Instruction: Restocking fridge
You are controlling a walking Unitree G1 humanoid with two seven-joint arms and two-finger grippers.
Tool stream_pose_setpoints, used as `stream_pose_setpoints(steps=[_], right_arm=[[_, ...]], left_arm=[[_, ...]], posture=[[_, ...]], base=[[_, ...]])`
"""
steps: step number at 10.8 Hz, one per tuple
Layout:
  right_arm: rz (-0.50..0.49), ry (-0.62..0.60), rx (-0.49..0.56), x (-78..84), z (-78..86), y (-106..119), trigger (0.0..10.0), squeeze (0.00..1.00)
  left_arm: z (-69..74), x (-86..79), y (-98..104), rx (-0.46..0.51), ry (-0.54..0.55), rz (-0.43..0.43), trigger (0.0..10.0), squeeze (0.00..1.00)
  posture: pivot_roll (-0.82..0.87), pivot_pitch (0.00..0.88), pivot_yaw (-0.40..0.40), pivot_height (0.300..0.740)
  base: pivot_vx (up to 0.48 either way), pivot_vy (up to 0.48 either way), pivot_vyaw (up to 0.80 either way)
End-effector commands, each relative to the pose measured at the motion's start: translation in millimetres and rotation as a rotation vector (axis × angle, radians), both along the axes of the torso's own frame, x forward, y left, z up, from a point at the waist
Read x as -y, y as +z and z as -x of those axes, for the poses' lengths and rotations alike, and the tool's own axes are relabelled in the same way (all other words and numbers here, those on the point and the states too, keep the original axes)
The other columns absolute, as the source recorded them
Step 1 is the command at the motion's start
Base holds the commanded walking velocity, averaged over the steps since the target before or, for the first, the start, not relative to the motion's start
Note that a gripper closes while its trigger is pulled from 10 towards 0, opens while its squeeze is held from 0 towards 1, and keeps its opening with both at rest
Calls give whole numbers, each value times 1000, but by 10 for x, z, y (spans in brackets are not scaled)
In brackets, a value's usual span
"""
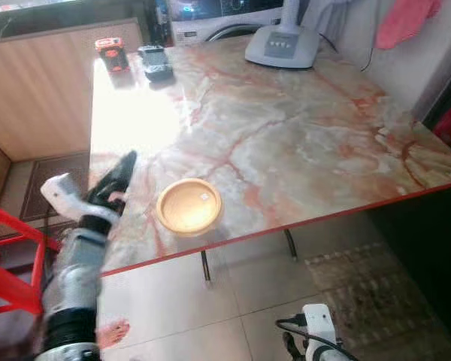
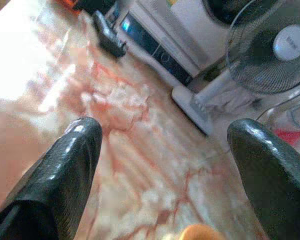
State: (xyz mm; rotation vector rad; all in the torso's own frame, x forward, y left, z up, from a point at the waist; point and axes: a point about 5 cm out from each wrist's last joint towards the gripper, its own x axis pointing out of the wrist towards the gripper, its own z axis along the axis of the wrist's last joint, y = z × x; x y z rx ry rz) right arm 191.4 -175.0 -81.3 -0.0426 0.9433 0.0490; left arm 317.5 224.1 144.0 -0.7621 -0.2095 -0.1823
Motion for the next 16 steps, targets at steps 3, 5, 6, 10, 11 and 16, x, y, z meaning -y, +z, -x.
stream_pose_setpoints(steps=[3,5,6,10,11,16], right_arm=[[2,12,-12,-17,25,-15,10000,0],[2,13,-7,-34,11,-10,10000,0],[1,13,-5,-39,5,-7,10000,0],[5,20,-4,-32,-3,-2,10000,0],[7,23,-4,-29,-4,-2,10000,0],[18,35,-6,-30,1,-4,10000,0]], left_arm=[[-30,299,-304,-112,-159,-29,10000,0],[-96,390,-321,-125,-210,-29,10000,0],[-107,407,-332,-132,-225,-31,10000,0],[-75,513,-480,-196,-293,-94,10000,0],[-67,545,-514,-209,-309,-122,10000,0],[-70,646,-573,-228,-347,-185,0,0]], posture=[[111,119,16,740],[111,113,24,740],[112,111,28,740],[112,113,24,740],[112,111,22,740],[110,90,25,740]], base=[[0,0,0],[0,0,0],[0,0,0],[0,0,0],[0,0,0],[0,0,0]])
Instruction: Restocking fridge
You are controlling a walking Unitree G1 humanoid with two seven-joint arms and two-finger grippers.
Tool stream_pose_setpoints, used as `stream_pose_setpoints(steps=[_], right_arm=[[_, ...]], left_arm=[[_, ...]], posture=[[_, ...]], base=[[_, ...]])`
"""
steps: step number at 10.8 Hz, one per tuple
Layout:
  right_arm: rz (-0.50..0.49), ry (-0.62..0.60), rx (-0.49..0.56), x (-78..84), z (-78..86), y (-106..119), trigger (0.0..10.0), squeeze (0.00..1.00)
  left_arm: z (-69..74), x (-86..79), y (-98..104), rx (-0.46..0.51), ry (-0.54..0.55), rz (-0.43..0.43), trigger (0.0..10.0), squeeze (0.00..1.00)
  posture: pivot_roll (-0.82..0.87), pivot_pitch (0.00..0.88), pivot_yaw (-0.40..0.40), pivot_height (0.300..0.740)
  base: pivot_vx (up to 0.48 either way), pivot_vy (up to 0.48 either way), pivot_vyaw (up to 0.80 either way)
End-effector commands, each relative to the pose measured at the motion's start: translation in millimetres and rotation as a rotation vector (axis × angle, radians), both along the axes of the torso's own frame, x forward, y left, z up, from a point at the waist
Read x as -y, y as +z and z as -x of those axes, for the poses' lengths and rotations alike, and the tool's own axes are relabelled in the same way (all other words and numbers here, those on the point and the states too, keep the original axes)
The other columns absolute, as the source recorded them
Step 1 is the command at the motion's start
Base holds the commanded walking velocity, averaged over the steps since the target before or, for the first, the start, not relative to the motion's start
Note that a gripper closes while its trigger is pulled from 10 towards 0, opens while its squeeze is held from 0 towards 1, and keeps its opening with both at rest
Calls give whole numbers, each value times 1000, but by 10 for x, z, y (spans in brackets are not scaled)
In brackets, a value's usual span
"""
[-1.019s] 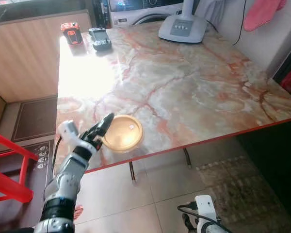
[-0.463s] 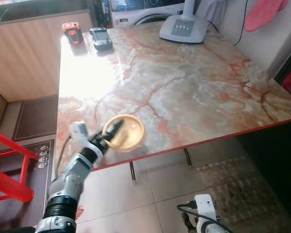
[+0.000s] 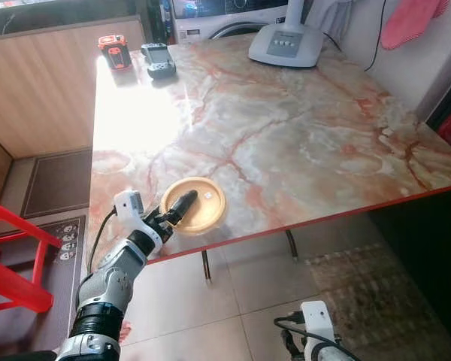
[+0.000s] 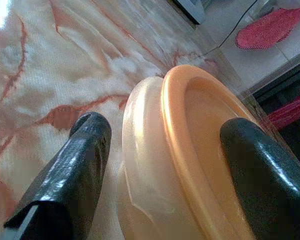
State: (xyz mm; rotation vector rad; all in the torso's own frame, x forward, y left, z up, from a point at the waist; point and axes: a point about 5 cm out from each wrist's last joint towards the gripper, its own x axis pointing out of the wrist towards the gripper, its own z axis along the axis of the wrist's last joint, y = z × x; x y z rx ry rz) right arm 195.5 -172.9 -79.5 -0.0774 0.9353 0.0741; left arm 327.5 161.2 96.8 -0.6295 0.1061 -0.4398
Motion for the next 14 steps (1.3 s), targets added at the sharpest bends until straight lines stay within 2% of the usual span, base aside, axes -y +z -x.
stream_pose_setpoints(steps=[1,10,14], right_arm=[[1,1,-14,-9,44,-24,10000,0],[9,27,-9,1,18,-9,10000,0],[11,33,-12,14,23,-11,10000,0]], left_arm=[[27,35,-101,-40,-15,-16,0,0],[-31,15,74,53,88,117,0,0],[-76,40,431,187,141,159,0,0]], posture=[[109,88,25,740],[112,113,11,740],[110,105,7,740]], base=[[0,0,0],[0,0,0],[0,0,0]])
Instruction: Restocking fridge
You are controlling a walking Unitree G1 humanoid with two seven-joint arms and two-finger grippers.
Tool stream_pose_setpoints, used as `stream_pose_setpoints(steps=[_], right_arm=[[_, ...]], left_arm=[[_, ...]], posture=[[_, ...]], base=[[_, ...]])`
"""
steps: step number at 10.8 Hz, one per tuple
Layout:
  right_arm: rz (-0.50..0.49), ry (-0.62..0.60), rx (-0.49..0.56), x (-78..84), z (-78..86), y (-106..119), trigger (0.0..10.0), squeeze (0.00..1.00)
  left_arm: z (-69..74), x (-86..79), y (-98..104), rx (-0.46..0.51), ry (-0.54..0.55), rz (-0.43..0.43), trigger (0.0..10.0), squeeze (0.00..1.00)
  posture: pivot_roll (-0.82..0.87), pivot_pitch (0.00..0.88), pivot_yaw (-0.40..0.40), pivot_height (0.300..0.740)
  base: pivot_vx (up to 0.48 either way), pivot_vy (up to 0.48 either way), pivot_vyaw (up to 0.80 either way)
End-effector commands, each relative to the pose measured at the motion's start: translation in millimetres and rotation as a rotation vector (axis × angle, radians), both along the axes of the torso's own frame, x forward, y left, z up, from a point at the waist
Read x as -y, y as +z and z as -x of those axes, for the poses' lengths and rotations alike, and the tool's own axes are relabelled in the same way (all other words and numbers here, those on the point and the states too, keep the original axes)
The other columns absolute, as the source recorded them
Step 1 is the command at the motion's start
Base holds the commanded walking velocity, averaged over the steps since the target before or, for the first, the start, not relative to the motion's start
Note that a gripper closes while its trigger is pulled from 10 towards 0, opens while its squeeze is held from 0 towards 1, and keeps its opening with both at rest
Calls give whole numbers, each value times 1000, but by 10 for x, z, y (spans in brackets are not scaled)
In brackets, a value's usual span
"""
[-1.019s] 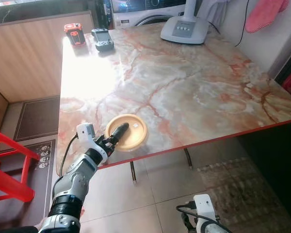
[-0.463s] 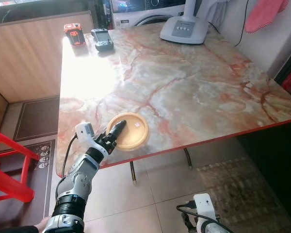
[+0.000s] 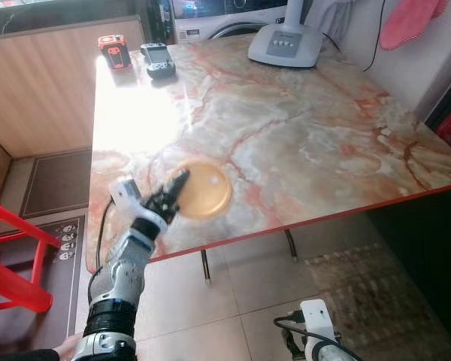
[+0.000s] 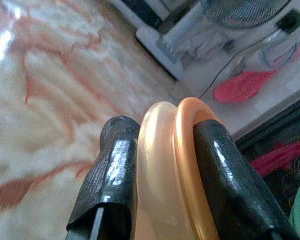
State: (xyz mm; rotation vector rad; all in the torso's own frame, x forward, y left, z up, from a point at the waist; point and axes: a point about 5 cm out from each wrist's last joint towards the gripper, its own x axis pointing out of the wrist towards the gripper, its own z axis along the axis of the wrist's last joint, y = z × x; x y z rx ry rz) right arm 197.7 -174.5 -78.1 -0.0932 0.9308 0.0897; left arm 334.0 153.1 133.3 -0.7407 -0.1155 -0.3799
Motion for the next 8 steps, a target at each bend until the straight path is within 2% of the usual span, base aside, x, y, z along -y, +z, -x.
stream_pose_setpoints(steps=[1,2,3,4,5,6,7,8], right_arm=[[5,12,-17,-4,50,-27,10000,0],[5,9,-16,-4,55,-29,10000,0],[4,7,-16,-4,60,-31,10000,0],[1,3,-17,-6,63,-33,10000,0],[0,5,-18,-10,66,-35,10000,0],[-7,-1,-14,-14,70,-36,10000,0],[-8,0,-15,-18,75,-39,10000,0],[-10,-4,-13,-22,79,-41,10000,0]], left_arm=[[-9,-26,114,47,19,15,0,0],[-11,0,247,97,34,-20,4118,0],[-14,6,316,123,70,-89,10000,0],[-16,-16,340,123,131,-138,10000,0],[-29,-54,334,112,217,-248,10000,0],[-40,-150,314,82,393,-389,10000,0],[-15,-181,336,126,488,-552,10000,0],[-5,-169,349,150,500,-576,10000,0]], posture=[[105,86,10,740],[104,70,13,740],[107,60,16,740],[107,49,16,740],[108,37,18,740],[112,27,19,740],[109,22,21,740],[109,19,24,740]], base=[[0,0,0],[0,0,0],[0,0,0],[0,0,0],[0,0,0],[0,0,0],[0,0,0],[0,0,0]])
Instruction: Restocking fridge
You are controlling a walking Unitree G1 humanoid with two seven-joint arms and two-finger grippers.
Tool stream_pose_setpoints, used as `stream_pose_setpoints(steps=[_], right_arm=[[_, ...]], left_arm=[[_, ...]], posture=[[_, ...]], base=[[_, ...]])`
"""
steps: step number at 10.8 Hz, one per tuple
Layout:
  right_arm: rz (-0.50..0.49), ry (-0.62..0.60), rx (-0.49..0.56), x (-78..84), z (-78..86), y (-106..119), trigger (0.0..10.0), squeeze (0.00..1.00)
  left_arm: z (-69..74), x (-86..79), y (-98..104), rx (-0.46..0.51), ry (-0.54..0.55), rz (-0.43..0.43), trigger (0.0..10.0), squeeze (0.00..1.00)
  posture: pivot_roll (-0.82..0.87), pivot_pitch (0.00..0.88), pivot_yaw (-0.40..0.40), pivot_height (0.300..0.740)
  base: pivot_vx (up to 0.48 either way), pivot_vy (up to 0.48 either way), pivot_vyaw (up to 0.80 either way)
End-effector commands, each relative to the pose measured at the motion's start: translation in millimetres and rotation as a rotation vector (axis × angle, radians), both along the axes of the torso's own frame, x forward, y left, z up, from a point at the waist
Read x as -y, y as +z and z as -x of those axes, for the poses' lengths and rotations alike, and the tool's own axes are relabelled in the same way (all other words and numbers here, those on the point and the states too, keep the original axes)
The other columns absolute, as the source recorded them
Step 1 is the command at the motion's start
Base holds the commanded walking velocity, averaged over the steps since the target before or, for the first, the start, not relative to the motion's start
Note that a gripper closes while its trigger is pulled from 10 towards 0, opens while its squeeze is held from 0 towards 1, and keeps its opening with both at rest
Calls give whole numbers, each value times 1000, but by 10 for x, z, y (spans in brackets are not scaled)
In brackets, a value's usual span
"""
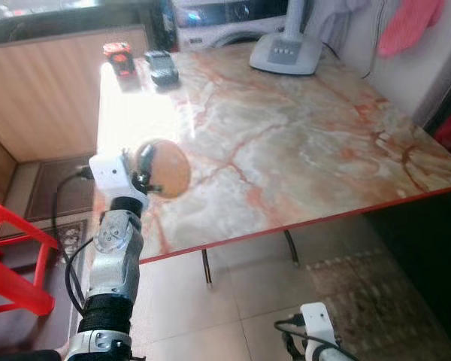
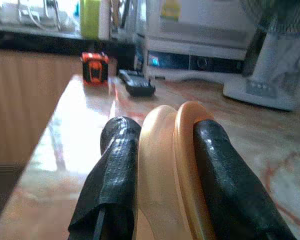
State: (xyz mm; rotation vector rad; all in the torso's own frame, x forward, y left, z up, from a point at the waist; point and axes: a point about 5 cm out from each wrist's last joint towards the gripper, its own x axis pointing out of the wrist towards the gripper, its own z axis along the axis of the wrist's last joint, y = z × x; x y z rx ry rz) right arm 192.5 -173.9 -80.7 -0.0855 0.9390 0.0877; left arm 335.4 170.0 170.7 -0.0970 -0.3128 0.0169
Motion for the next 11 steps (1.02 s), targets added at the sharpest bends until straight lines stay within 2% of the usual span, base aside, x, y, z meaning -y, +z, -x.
stream_pose_setpoints(steps=[1,5,11], right_arm=[[-5,-1,-5,-16,28,-15,10000,0],[-13,-20,2,-14,9,-6,10000,0],[-14,-13,-12,-11,12,-9,10000,0]], left_arm=[[9,47,-27,1,-11,-54,10000,0],[2,46,-46,15,48,-82,10000,0],[-16,59,-21,33,56,-75,10000,0]], posture=[[111,20,25,740],[116,57,23,740],[115,78,21,740]], base=[[0,0,0],[0,0,0],[0,0,-792]])
